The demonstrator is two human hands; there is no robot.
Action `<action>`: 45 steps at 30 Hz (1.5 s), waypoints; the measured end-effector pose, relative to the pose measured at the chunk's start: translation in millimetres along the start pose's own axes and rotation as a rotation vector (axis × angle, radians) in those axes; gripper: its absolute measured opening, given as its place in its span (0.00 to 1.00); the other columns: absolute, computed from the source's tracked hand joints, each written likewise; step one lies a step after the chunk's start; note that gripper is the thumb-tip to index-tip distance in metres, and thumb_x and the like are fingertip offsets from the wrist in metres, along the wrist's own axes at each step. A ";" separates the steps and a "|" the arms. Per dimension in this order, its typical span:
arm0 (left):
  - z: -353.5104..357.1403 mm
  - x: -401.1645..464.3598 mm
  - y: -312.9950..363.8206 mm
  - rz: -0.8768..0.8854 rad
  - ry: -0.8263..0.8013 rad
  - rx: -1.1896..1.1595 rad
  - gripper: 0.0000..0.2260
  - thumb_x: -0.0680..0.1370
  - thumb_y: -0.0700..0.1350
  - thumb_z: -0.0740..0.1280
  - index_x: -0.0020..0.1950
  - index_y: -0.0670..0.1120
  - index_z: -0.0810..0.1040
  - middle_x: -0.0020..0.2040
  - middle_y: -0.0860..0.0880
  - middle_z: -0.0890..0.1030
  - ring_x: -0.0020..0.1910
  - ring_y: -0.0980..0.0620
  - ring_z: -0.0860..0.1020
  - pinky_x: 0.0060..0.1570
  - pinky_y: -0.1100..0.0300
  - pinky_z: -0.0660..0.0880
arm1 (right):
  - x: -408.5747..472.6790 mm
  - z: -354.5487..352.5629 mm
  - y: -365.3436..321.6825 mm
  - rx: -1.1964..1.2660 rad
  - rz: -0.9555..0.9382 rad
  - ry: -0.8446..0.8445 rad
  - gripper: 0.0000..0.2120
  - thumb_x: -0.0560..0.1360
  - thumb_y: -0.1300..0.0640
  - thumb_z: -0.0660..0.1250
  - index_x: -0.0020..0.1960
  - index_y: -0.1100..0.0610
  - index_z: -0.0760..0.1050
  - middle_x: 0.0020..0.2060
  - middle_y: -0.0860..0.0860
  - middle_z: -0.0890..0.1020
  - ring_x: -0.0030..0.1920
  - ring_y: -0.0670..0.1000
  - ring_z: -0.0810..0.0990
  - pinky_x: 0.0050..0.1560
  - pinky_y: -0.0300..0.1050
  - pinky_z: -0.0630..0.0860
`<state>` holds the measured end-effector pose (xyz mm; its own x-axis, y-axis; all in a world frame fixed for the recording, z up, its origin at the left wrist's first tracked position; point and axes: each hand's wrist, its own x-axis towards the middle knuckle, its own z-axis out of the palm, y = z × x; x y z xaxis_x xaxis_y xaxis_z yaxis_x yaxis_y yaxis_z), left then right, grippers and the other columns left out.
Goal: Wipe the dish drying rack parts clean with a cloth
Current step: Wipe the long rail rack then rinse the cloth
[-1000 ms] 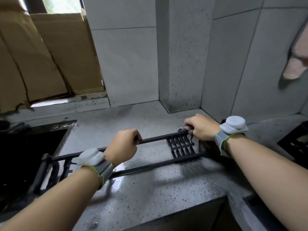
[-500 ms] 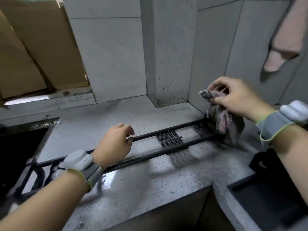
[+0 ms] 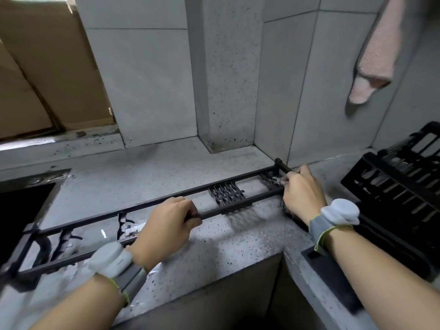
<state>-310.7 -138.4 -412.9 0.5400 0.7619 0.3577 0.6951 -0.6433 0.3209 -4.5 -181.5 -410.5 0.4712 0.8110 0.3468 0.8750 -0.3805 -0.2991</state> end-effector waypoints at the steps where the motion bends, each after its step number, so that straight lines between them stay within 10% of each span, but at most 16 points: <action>1: 0.6 1.1 1.2 -0.004 0.009 0.003 0.05 0.77 0.49 0.72 0.45 0.49 0.81 0.42 0.57 0.76 0.45 0.54 0.72 0.43 0.61 0.66 | -2.1 -0.8 -2.5 0.058 0.024 -0.005 0.10 0.78 0.62 0.62 0.54 0.57 0.80 0.54 0.56 0.72 0.51 0.63 0.77 0.50 0.47 0.70; 9: 3.6 5.4 3.9 -0.018 0.027 0.022 0.04 0.78 0.47 0.72 0.45 0.48 0.82 0.40 0.57 0.75 0.43 0.54 0.71 0.42 0.62 0.64 | -54.4 5.2 -73.4 0.447 -0.387 -0.148 0.10 0.81 0.54 0.64 0.59 0.53 0.81 0.50 0.47 0.74 0.48 0.43 0.73 0.47 0.25 0.67; 17: 3.0 7.1 4.0 -0.019 0.030 0.009 0.04 0.79 0.47 0.71 0.46 0.48 0.81 0.41 0.57 0.76 0.44 0.55 0.72 0.44 0.61 0.67 | -30.7 -3.5 -38.1 0.185 -0.234 -0.160 0.14 0.80 0.59 0.60 0.61 0.59 0.80 0.58 0.54 0.73 0.58 0.57 0.73 0.61 0.49 0.71; 21: 5.8 7.7 2.8 -0.006 0.026 0.027 0.04 0.78 0.46 0.71 0.46 0.47 0.82 0.41 0.56 0.75 0.44 0.54 0.72 0.42 0.61 0.65 | -50.0 -8.7 -57.7 0.255 -0.363 -0.326 0.24 0.76 0.67 0.57 0.71 0.60 0.69 0.63 0.53 0.68 0.66 0.51 0.65 0.70 0.44 0.63; 24: 7.5 6.5 2.4 -0.024 0.032 0.022 0.04 0.78 0.46 0.71 0.46 0.47 0.82 0.42 0.55 0.77 0.45 0.52 0.73 0.43 0.60 0.66 | -66.1 -11.4 -80.5 0.389 -0.476 -0.389 0.23 0.77 0.62 0.58 0.72 0.60 0.69 0.64 0.52 0.70 0.66 0.47 0.66 0.67 0.35 0.60; 38: 5.7 10.0 4.8 -0.048 -0.005 0.012 0.03 0.75 0.45 0.72 0.43 0.47 0.81 0.43 0.51 0.81 0.47 0.48 0.77 0.42 0.58 0.67 | -60.5 29.1 -120.0 0.195 -0.717 -0.124 0.11 0.68 0.60 0.57 0.45 0.58 0.78 0.42 0.55 0.77 0.45 0.57 0.72 0.46 0.52 0.73; 45: -35.1 -34.8 -40.1 0.045 0.113 0.067 0.17 0.75 0.60 0.70 0.56 0.50 0.79 0.50 0.56 0.78 0.50 0.53 0.72 0.51 0.58 0.72 | -49.9 24.7 -102.0 0.274 -0.694 -0.140 0.12 0.70 0.58 0.66 0.52 0.55 0.82 0.46 0.49 0.80 0.50 0.50 0.71 0.53 0.43 0.70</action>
<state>-374.0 -141.7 -407.4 0.5172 0.7166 0.4680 0.7037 -0.6673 0.2442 -120.0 -172.3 -419.2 -0.2121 0.8799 0.4251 0.8983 0.3468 -0.2697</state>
